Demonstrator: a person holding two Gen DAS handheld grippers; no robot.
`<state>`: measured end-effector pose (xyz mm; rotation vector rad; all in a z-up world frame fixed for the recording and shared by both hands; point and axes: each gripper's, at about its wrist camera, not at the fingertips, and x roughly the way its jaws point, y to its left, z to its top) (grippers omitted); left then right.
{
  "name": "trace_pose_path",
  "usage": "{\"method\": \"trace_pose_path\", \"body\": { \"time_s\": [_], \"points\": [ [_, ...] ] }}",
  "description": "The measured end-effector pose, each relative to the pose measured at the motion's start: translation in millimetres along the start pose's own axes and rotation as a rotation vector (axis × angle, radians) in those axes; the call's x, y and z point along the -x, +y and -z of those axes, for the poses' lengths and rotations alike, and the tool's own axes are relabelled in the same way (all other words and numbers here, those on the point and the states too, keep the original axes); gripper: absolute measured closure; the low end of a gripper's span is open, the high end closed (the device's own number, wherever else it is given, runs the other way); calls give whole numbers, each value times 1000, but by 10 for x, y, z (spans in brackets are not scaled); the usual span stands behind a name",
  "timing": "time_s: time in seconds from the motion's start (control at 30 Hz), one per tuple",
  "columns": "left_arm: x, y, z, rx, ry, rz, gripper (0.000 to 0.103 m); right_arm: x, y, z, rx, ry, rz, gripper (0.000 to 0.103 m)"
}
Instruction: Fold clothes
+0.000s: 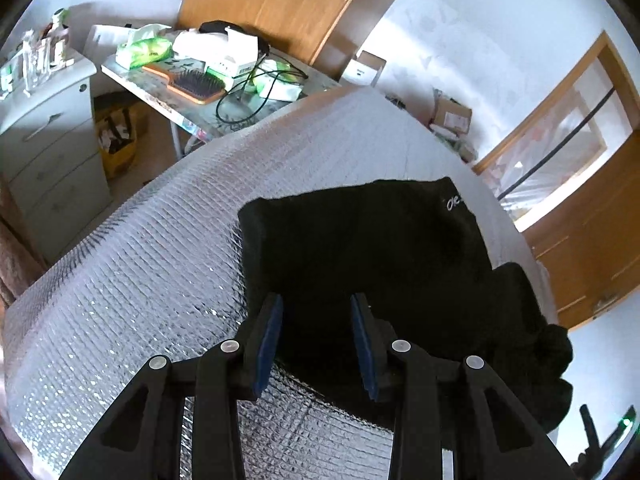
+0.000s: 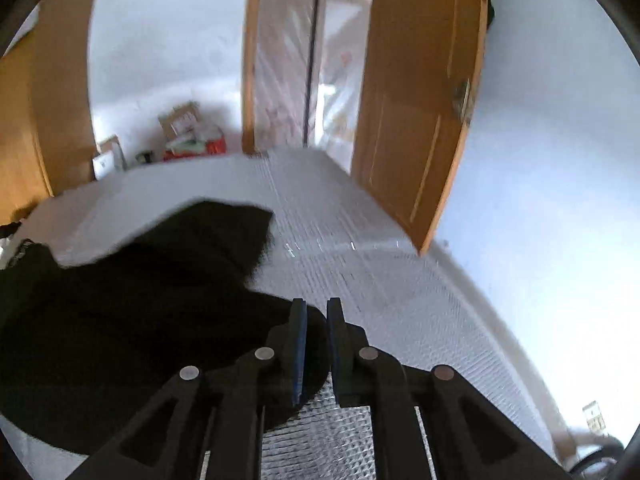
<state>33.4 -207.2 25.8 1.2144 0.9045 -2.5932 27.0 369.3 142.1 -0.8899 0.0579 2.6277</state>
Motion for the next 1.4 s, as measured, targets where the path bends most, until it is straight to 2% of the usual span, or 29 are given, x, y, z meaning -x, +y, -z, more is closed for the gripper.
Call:
{"method": "trace_pose_path", "body": {
  "time_s": [0.03, 0.13, 0.27, 0.4, 0.47, 0.6, 0.67, 0.73, 0.83, 0.9, 1.07, 1.13, 1.2, 1.27, 1.3, 1.4],
  "points": [
    [8, 30, -13, 8, -4, -1, 67, 71, 98, -6, 23, -16, -37, 89],
    [31, 119, -50, 33, -15, -3, 67, 209, 558, 82, 140, -9, -226, 80],
    [61, 239, -100, 66, -29, -6, 67, 367, 1206, 239, 301, 21, -464, 79],
    [57, 365, -161, 89, -37, -36, 67, 362, 1771, 385, 431, 66, -616, 71],
    [22, 415, -203, 99, -29, -28, 67, 347, 2001, 447, 483, 82, -687, 66],
    [-86, 436, -290, 108, 4, -10, 67, 592, 2395, 711, 582, 94, -812, 58],
    [-138, 385, -342, 71, 20, 5, 67, 581, 2568, 791, 630, 97, -829, 58],
    [-219, 328, -389, 31, 53, -12, 67, 594, 2728, 870, 668, 98, -830, 58],
    [-283, 302, -421, 33, 70, 10, 67, 554, 2958, 957, 735, 121, -840, 58],
    [-308, 290, -434, 28, 81, 17, 67, 523, 3085, 1030, 786, 134, -807, 58],
    [-321, 278, -427, 40, 74, 6, 68, 507, 3097, 1083, 808, 142, -811, 58],
    [-325, 273, -416, 42, 69, 0, 83, 484, 3092, 1078, 793, 155, -816, 59],
    [-340, 263, -398, 45, 76, -1, 87, 486, 3084, 1085, 788, 157, -814, 66],
    [-325, 270, -374, 60, 72, 10, 91, 505, 3077, 1100, 792, 151, -804, 90],
    [-313, 277, -359, 70, 70, 17, 92, 527, 3076, 1114, 803, 143, -791, 96],
    [-237, 308, -312, 96, 61, 37, 93, 591, 3026, 1129, 812, 136, -783, 98]
  ]
}}
